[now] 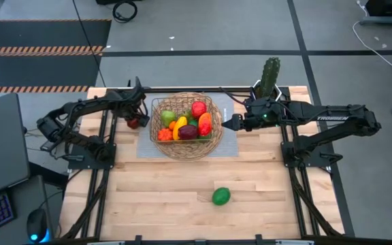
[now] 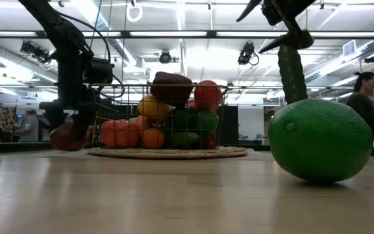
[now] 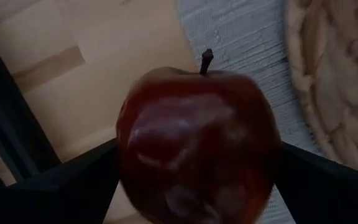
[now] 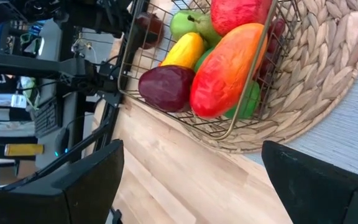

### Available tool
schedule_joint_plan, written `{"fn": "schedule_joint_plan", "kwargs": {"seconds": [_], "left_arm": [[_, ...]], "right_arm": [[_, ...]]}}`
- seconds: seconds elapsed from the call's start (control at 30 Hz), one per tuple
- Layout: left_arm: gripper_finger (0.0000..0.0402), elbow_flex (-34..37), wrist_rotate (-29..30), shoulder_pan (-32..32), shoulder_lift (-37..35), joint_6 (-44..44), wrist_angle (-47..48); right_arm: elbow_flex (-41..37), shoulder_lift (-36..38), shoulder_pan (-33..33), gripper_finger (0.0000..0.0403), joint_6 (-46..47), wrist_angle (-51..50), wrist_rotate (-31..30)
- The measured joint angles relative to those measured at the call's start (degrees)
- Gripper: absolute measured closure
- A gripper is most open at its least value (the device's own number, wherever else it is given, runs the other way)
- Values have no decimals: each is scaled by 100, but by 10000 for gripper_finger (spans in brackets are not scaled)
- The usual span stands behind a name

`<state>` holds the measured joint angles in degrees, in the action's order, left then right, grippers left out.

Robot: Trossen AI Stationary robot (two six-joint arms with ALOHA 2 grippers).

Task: Build produce basket
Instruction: Put the dark apple into the gold wire basket

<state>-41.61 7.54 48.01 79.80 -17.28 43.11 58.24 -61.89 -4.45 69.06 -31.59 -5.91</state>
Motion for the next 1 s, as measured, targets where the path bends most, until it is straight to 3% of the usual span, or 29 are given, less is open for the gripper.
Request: {"fn": "schedule_joint_plan", "kwargs": {"seconds": [0.37, 0.6, 0.87, 1.0], "left_arm": [[14, 13, -20, 4, 20, -7, 181], [45, -176, -710, -4, 9, -162, 493], [51, -1111, -861, -145, -89, -203, 1100], [52, -1814, -313, -142, -156, -85, 1678]], "right_arm": [[0, 2, -4, 19, -115, -184, -2], [0, 2, -54, 19, -366, -193, -95], [0, 2, -169, 19, -607, -187, -153], [0, 2, -170, 19, -752, -184, -155]]}}
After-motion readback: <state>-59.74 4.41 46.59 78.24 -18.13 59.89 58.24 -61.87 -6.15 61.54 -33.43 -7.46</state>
